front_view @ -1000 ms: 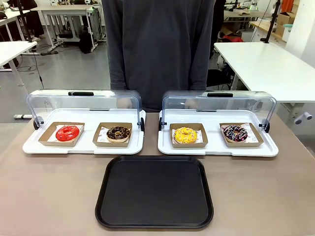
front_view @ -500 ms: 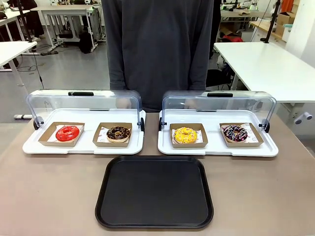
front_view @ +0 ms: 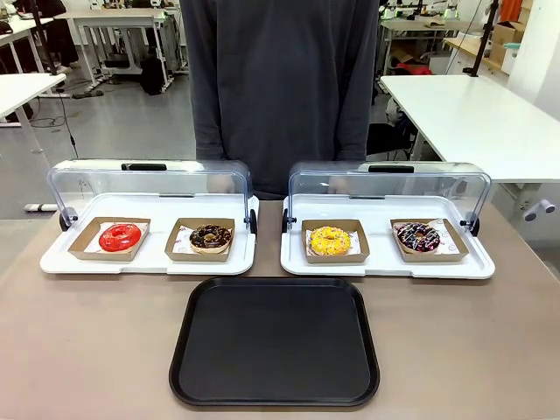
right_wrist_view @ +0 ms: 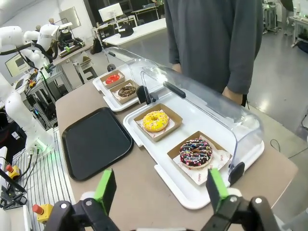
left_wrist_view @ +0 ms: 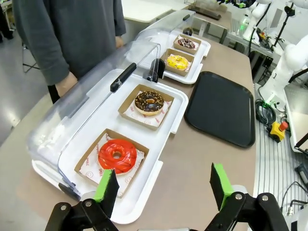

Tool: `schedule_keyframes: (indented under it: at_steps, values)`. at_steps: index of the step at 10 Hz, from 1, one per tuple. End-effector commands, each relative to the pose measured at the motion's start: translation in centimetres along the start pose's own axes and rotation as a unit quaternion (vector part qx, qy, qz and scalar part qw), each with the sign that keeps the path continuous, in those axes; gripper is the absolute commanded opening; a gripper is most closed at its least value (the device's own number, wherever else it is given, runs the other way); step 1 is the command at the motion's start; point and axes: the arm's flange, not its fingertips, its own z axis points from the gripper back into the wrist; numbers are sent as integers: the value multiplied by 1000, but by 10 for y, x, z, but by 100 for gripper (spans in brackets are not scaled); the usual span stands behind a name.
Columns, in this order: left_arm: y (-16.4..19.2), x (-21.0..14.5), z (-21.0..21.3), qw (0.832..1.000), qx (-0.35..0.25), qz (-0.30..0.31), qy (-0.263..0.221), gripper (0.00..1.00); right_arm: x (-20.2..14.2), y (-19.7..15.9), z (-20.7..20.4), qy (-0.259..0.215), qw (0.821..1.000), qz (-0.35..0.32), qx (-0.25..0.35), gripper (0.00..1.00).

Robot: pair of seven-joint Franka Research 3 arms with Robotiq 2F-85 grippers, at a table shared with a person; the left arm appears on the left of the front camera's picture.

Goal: Move the third donut from the left to the tray.
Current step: Pick up the Paper togo box containing the Donut indicated by the person and place it on the Handle tray.

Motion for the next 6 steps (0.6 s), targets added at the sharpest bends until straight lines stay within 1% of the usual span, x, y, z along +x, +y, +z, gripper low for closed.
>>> schedule_keyframes:
  at_steps: [1,6]
  values:
    - [-1,0,0,1000,-2,2,2,100,2,-2,-1,-14,1000,7,3,100]
    - [-1,0,0,1000,-2,2,2,100,2,-2,-1,-14,1000,7,3,100]
